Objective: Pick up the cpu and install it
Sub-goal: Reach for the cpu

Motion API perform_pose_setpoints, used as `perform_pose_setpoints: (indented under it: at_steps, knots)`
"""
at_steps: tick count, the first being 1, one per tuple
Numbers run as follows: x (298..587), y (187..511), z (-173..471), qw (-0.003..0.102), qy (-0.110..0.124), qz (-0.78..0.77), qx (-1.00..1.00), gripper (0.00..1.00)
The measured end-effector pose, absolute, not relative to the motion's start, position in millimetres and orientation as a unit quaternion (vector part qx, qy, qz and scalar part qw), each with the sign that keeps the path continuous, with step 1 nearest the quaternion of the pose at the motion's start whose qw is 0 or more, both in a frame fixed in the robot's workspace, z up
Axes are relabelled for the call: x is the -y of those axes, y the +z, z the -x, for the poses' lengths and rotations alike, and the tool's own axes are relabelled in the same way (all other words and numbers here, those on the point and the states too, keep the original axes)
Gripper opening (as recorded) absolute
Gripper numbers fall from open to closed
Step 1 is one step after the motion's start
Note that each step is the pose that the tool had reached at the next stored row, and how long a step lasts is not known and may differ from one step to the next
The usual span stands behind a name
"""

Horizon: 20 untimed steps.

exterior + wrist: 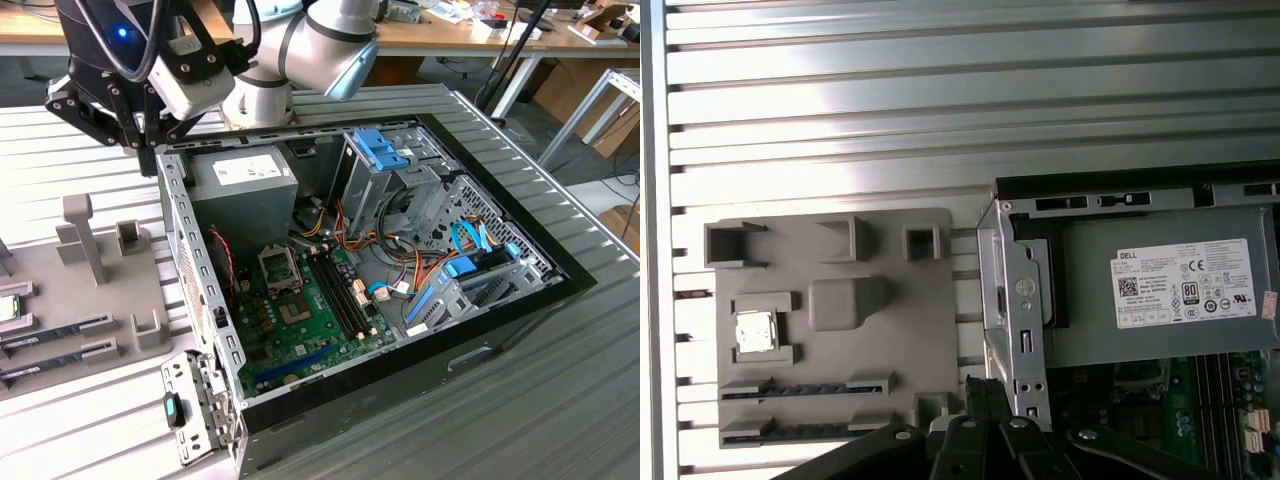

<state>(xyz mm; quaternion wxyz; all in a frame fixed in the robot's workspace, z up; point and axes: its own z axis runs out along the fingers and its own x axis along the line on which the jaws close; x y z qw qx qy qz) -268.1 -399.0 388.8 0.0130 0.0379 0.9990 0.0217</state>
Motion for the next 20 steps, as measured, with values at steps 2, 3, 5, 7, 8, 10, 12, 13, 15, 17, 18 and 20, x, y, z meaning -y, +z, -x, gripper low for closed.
perform_pose_setpoints:
  at_steps: [2,3,5,7,8,10,12,13,15,17,18,20]
  knots:
    - [398.9,388.7,269.0,0.013,0.022,-0.038,-0.999,0.11]
    - [398.9,388.8,269.4,0.013,0.022,-0.038,-0.999,0.11]
    - [398.9,388.7,270.0,0.013,0.022,-0.038,-0.999,0.11]
    - [398.9,388.7,270.7,0.013,0.022,-0.038,-0.999,0.11]
    - [399.0,388.7,270.9,0.013,0.022,-0.038,-0.999,0.11]
    - [398.9,388.7,271.6,0.013,0.022,-0.038,-0.999,0.11]
    - [398.9,388.6,272.2,0.013,0.022,-0.038,-0.999,0.11]
    - [398.9,388.6,272.7,0.013,0.022,-0.038,-0.999,0.11]
    - [398.9,388.6,274.0,0.013,0.022,-0.038,-0.999,0.11]
    - [398.9,388.6,275.2,0.013,0.022,-0.038,-0.999,0.11]
    - [398.9,388.6,275.8,0.013,0.022,-0.038,-0.999,0.11]
    - [398.9,388.5,277.7,0.013,0.022,-0.038,-0.999,0.11]
